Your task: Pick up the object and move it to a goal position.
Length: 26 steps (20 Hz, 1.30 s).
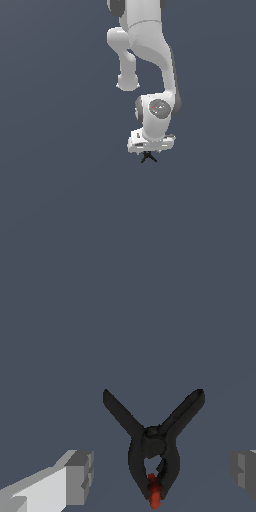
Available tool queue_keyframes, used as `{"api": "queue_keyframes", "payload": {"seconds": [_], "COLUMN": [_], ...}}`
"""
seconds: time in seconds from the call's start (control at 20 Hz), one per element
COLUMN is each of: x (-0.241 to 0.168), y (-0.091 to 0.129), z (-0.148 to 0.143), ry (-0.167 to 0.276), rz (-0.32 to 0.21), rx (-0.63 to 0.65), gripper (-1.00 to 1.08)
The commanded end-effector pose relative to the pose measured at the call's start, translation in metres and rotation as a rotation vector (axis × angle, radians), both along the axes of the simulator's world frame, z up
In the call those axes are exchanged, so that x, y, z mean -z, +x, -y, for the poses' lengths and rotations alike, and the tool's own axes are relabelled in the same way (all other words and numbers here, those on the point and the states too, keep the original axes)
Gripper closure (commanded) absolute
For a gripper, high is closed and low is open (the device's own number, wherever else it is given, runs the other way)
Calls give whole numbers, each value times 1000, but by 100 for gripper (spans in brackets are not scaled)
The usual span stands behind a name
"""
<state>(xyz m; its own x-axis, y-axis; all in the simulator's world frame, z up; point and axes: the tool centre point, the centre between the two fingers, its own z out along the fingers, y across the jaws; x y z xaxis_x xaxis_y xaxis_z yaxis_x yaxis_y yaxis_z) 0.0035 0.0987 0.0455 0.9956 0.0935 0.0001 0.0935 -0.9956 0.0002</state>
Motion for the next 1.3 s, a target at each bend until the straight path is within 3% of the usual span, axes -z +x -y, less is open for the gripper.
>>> {"api": "queue_keyframes", "payload": {"seconds": [0.0,0.4,0.45,1.25], "x": [14,32,32,21], "y": [-1,0,0,1], "z": [0,-1,-1,0], "ry": [0,0,0,0], "rz": [-1,0,0,0], "rx": [0,0,0,0], "gripper": [-92,-92,108,108]}}
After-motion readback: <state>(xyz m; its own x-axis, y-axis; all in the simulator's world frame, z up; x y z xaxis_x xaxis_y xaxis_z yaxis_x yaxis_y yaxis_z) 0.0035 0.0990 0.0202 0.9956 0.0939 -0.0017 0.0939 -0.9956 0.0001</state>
